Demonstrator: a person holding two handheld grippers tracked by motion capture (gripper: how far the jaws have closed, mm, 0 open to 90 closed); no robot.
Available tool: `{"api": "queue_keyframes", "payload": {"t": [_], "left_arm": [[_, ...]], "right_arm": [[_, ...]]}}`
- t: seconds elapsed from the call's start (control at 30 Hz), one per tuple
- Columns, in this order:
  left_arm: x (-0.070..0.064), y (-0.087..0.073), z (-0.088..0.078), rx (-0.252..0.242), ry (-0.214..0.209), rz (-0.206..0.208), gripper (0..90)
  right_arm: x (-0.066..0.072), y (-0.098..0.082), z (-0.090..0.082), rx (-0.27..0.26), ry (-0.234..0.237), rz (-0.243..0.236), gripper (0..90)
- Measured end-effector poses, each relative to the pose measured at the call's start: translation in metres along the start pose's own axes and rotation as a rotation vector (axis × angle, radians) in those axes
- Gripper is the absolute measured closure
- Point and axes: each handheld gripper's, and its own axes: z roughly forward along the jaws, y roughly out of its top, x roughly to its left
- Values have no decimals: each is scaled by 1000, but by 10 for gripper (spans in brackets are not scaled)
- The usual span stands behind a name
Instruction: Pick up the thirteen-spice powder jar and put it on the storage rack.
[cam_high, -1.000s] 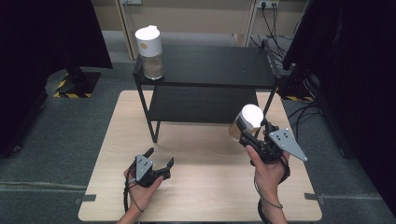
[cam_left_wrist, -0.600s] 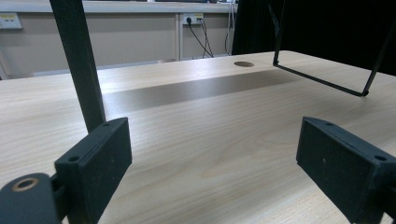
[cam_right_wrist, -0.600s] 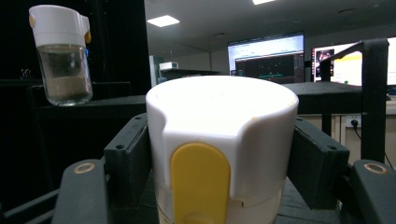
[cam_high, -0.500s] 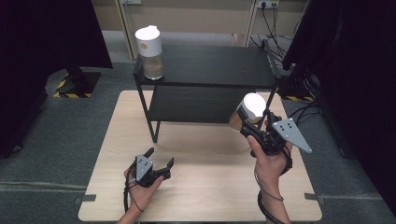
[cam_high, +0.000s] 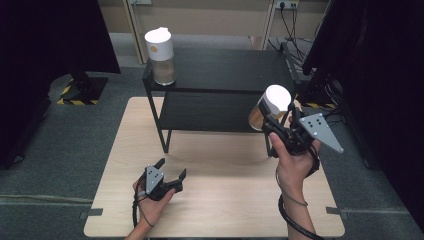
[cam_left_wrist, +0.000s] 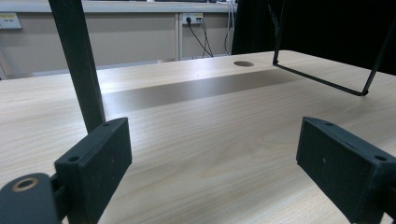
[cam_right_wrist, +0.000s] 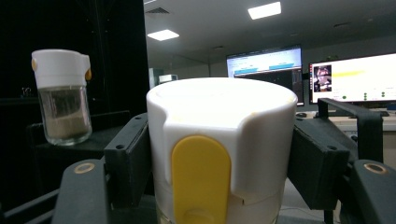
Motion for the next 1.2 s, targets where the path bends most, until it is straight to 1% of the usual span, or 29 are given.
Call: {"api": "queue_keyframes", "payload": {"t": [0.3,0.73,1.0,1.2], "left_arm": [[0,0,0,2,0,5,100],[0,1,0,3,-2,6,100],[0,1,0,3,-2,5,100],[0,1,0,3,-3,5,99]], "right_arm": [[0,17,7,-25,-5,-4,310],[0,34,16,-51,-21,-9,310],[-1,44,23,-54,-36,-14,310],[-3,50,32,-47,-47,-12,310]]}}
